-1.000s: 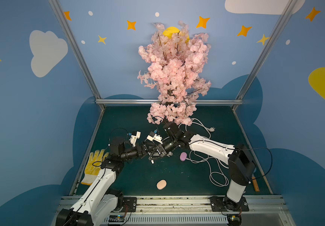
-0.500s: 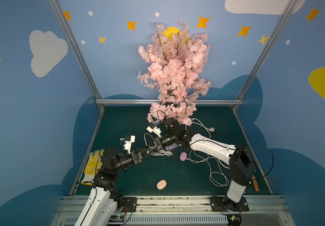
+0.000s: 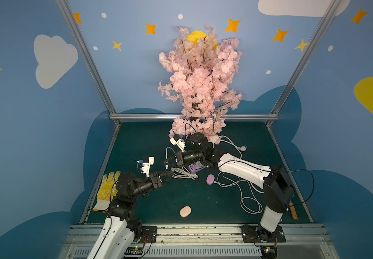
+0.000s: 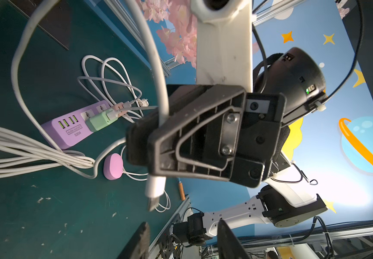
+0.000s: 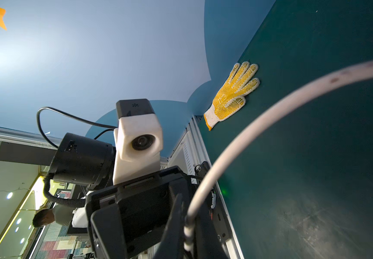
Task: Charge the bluetooth headset
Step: Pick up the charging cable from the center of the board.
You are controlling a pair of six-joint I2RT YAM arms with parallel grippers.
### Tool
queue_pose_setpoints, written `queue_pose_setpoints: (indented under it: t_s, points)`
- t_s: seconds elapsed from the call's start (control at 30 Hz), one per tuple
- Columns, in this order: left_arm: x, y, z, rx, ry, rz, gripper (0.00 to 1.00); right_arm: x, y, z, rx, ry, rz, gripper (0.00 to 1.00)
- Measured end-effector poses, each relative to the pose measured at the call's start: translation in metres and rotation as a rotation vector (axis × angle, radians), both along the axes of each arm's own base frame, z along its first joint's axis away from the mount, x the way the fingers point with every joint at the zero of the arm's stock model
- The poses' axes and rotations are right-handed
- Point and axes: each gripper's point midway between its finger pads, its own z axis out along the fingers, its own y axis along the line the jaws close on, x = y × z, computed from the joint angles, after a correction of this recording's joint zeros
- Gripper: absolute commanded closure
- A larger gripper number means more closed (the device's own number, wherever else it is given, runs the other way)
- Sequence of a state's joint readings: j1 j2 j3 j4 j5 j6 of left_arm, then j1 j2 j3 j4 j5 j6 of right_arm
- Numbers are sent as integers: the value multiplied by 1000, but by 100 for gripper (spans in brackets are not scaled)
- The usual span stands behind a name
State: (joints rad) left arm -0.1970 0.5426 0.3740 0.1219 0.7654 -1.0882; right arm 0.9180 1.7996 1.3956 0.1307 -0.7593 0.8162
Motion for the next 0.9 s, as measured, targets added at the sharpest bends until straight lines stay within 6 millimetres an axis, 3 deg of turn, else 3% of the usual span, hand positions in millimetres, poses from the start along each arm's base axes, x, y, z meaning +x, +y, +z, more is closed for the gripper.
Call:
queue_pose_setpoints:
  t_s: [0.13,0.23,0.37,0.43,0.67,0.9]
  points:
    - [6,2,3,-8,0,25,56,-2,-3,6,9,3,-14,100]
    - [11,5,5,-14,-4,54,58,-3,-8,13,19,-7,-30,100]
    - [18,9,10,-33,-11,95,41,-6,-18,23,35,-21,-63,100]
    - [21,10,14,-45,-16,105,40,-6,-21,26,43,-25,-77,100]
    - [30,6,23,-94,-19,100,60,-4,-37,24,40,-23,-164,100]
    - [28,-12,34,-114,-34,29,62,4,-51,37,66,-41,-273,100]
